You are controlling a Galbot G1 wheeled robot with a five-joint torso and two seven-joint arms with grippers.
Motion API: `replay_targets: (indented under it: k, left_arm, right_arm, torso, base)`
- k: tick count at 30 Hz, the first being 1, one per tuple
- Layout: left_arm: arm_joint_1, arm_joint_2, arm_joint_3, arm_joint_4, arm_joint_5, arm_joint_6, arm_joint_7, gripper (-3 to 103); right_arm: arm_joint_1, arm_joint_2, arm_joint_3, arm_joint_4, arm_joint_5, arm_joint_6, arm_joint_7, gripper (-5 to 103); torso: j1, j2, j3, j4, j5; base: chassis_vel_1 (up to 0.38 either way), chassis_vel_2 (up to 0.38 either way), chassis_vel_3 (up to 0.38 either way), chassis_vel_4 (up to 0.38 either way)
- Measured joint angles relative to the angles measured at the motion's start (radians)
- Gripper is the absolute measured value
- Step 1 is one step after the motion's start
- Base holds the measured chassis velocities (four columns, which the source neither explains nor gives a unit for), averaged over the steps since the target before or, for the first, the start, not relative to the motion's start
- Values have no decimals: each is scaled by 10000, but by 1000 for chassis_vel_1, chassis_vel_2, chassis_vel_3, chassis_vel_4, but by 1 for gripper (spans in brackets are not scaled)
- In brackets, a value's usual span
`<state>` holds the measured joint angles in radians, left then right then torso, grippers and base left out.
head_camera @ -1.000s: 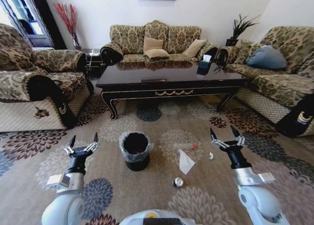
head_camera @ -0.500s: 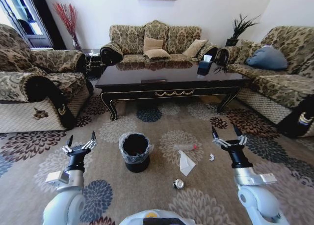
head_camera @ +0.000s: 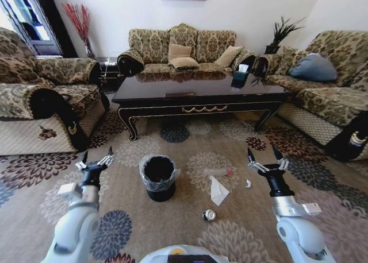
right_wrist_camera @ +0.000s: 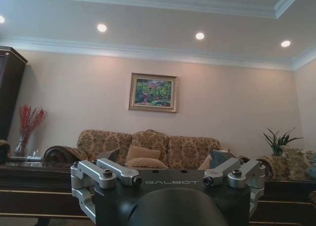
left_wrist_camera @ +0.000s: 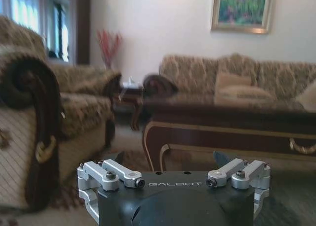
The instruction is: Move to the front of the table and pick up the trash from the floor, then place it into the trash bin.
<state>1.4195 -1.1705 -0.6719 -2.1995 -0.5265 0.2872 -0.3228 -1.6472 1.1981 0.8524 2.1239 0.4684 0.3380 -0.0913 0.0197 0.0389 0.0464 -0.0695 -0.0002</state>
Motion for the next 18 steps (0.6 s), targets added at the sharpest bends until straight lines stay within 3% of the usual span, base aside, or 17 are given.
replay_targets:
  k: [3, 4, 8, 9, 13, 15, 18]
  left_arm:
    - [-1062, 94, 800, 740, -1308, 1345, -376, 100]
    - [-1062, 94, 800, 740, -1308, 1345, -376, 100]
    - [-2501, -291, 1922, 1578, -2936, 3259, -1347, 100]
    - [-2501, -291, 1922, 1578, -2936, 3259, -1347, 100]
    - [-3353, -734, 2727, 2403, -3548, 4197, -2205, 100]
    - [-3416, -795, 2814, 2504, -3580, 4320, -2420, 100]
    - [-3530, -1018, 3084, 2863, -3891, 4586, -3267, 100]
  right_arm:
    - [-76, -11, 39, -21, -21, -105, 235, 100]
    - [-76, -11, 39, -21, -21, -105, 235, 100]
    - [-134, 50, 48, -207, -35, -207, 354, 100]
    - [-134, 50, 48, -207, -35, -207, 354, 100]
    - [-213, 151, 46, -347, -128, -231, 368, 100]
    - [-216, 160, 53, -361, -143, -231, 368, 100]
    - [-218, 193, 118, -460, -164, -217, 368, 100]
  torso:
    - [0, 0, 0, 0, 0]
    - [0, 0, 0, 0, 0]
    - [0, 0, 1, -4, 3]
    - [0, 0, 1, -4, 3]
    - [1, 0, 0, 0, 4]
    - [1, 0, 0, 0, 4]
    - [0, 0, 0, 2, 4]
  base:
    - [0, 0, 0, 0]
    - [0, 0, 0, 0]
    - [0, 0, 0, 0]
    - [0, 0, 0, 0]
    - [0, 0, 0, 0]
    - [0, 0, 0, 0]
    - [0, 0, 0, 0]
